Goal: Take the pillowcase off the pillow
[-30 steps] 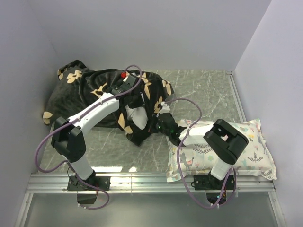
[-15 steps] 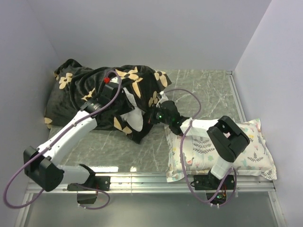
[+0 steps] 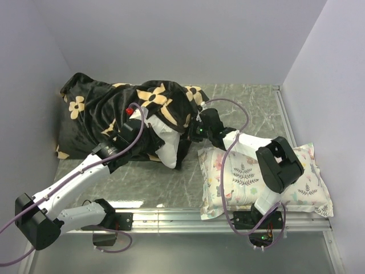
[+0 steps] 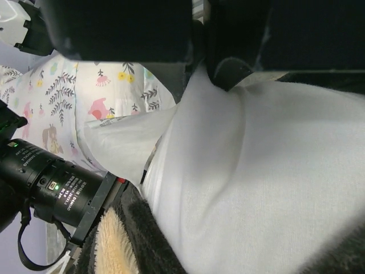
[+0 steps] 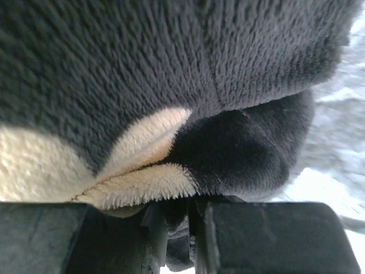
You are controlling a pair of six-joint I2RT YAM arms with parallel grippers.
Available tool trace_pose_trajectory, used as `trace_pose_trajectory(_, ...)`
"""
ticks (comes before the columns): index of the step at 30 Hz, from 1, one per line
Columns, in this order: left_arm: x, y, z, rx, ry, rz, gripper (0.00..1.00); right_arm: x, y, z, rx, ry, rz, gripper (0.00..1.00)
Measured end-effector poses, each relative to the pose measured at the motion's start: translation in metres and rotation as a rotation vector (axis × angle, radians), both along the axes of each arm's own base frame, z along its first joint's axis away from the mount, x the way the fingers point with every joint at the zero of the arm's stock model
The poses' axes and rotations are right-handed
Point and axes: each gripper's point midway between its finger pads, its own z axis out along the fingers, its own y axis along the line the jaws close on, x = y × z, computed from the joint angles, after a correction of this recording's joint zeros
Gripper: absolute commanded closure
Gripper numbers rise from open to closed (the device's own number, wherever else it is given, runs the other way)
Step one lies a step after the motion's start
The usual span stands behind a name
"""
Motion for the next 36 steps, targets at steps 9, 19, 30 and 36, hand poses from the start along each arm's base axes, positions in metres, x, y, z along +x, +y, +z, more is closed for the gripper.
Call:
trace_pose_trajectory(9, 0.002, -0.002, 0.001, 0.014, -0.034, 0.021, 1.00, 0.001, -0.019, 0.004, -0.137, -0.027, -0.027, 0.41)
trace_pose_trajectory(19, 0.007, -0.012, -0.022, 0.043, 0.025, 0.014, 1.00, -0.018, -0.053, 0.119, -0.109, -0.337, -0.101, 0.32)
trace_pose_trajectory(30, 0.005, -0.018, -0.029, 0.033, 0.054, 0.008, 1.00, -0.019, -0.013, 0.125, -0.175, -0.397, 0.014, 0.22)
trace_pose_trajectory(36, 0.005, -0.018, -0.029, 0.031, 0.057, 0.010, 1.00, -0.020, 0.003, 0.071, -0.306, -0.303, 0.070, 0.25)
